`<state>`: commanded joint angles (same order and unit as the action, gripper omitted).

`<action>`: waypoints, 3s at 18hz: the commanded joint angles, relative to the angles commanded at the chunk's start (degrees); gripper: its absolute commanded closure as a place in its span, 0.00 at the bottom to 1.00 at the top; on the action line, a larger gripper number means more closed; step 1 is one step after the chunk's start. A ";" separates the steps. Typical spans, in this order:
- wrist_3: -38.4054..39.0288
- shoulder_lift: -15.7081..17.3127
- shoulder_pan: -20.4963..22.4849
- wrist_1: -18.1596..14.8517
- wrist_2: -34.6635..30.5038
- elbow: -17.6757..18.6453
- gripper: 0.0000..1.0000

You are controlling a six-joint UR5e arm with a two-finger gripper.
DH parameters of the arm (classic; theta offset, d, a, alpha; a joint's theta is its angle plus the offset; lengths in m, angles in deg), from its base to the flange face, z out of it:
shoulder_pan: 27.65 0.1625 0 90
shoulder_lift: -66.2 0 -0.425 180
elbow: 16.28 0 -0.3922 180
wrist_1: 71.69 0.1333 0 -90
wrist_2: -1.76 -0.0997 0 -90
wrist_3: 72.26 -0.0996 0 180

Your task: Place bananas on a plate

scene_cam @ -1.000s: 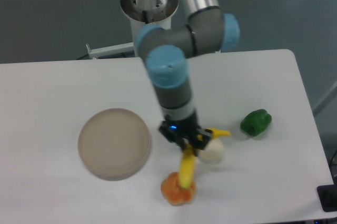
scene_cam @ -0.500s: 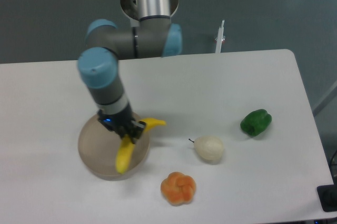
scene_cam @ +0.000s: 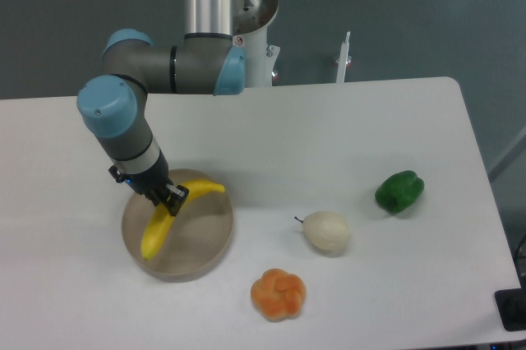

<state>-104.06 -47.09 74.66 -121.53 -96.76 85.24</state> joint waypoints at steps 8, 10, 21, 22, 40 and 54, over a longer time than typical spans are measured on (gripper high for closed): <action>-0.10 -2.64 0.00 0.70 -1.50 0.00 0.66; -0.19 -2.73 -0.09 0.70 -1.50 0.00 0.66; -0.19 -3.96 0.00 0.79 -1.59 0.00 0.58; -0.27 -4.05 0.00 0.79 -1.68 0.00 0.54; -0.80 2.02 13.25 0.70 -3.17 -4.47 0.00; -20.23 0.35 24.52 0.44 -3.34 -13.45 0.00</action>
<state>-124.29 -46.74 99.18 -121.09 -100.10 71.79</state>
